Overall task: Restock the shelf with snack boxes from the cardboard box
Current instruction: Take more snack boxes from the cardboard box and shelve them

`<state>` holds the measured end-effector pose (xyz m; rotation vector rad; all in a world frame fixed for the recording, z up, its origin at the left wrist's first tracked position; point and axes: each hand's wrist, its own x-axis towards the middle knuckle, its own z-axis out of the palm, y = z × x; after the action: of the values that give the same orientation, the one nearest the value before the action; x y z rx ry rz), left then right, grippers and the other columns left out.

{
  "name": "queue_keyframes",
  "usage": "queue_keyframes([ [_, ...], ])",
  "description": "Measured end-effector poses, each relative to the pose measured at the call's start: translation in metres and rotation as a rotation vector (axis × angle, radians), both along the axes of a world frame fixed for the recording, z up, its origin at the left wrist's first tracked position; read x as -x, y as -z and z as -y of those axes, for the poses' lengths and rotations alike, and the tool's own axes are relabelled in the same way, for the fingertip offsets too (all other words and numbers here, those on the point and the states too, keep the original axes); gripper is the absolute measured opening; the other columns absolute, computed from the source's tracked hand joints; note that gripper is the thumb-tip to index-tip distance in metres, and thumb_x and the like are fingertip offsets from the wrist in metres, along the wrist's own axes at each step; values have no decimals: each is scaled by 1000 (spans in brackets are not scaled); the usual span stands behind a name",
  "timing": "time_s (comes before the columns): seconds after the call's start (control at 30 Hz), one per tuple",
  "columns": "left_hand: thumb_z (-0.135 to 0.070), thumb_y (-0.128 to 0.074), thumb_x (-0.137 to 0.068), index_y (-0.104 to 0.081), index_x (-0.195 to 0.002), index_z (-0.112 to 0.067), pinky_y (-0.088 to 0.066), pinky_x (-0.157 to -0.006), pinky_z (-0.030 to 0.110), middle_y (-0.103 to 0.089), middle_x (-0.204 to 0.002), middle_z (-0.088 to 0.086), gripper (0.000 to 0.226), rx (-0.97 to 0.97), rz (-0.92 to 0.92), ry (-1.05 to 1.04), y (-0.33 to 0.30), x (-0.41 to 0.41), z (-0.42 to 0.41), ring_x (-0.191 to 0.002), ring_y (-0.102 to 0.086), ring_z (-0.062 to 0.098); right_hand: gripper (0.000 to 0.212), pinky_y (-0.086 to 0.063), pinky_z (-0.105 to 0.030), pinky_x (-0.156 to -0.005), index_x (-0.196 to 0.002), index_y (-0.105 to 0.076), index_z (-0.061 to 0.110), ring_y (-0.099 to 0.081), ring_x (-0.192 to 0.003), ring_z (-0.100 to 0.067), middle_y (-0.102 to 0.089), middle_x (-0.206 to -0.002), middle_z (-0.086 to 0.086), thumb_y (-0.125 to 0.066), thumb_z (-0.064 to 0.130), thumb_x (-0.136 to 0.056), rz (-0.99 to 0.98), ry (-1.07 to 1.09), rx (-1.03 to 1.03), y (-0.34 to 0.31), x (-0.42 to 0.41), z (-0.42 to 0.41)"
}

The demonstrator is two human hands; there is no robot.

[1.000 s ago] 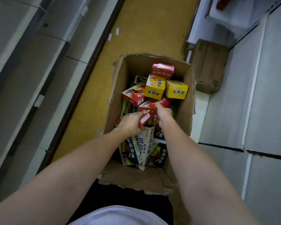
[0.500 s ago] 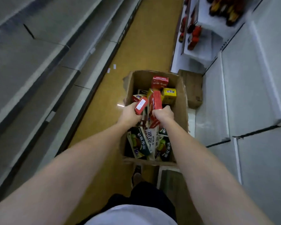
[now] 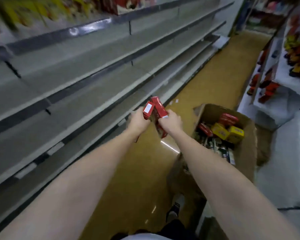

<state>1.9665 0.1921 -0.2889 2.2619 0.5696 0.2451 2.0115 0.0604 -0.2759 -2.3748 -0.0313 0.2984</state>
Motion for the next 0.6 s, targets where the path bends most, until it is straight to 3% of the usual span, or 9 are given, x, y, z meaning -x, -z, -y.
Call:
queue_keyframes([
  [0.07, -20, -69, -79, -62, -101, -21, -53, -76, 36, -70, -96, 7, 23, -30, -11, -92, -4, 31, -39, -89, -65, 28, 31, -52, -36, -83, -110, -65, 21, -63, -101, -37, -70, -102, -12, -54, 24, -80, 35, -110, 8, -3, 19, -41],
  [0.17, -20, -71, -80, -63, -99, -17, -44, -66, 33, -70, -94, 8, 20, -71, -12, -204, -10, 84, -92, -87, -64, 29, 29, -51, -37, -84, -113, -66, 18, -64, -102, -37, -69, -104, -15, -54, 27, -89, 70, -249, 1, -10, 50, -101],
  [0.27, -16, -71, -80, -65, -112, -18, -53, -76, 39, -71, -100, 10, 33, -124, -7, -318, -13, 138, -137, -94, -66, 32, 29, -52, -32, -82, -109, -64, 29, -67, -92, -31, -69, -93, -5, -54, 46, -88, 80, -405, 16, -15, 85, -156],
  [0.33, -13, -69, -80, -64, -110, -18, -55, -78, 43, -71, -99, 12, 32, -154, 3, -392, -17, 170, -161, -93, -66, 33, 33, -52, -33, -83, -111, -63, 32, -67, -92, -30, -70, -92, -3, -55, 53, -87, 92, -507, 23, -17, 105, -186],
  [0.5, -6, -57, -84, -63, -98, -15, -51, -72, 43, -67, -91, 15, 17, -264, -19, -603, -35, 252, -214, -86, -64, 35, 34, -49, -34, -84, -122, -63, 30, -66, -104, -34, -71, -107, -8, -59, 38, -89, 191, -748, 61, -38, 159, -259],
  [0.6, -2, -56, -85, -63, -102, -18, -45, -70, 37, -67, -95, 11, 24, -348, -38, -717, -51, 297, -238, -91, -64, 34, 32, -48, -36, -86, -121, -62, 26, -64, -106, -36, -69, -112, -12, -56, 28, -89, 262, -868, 69, -55, 189, -294],
])
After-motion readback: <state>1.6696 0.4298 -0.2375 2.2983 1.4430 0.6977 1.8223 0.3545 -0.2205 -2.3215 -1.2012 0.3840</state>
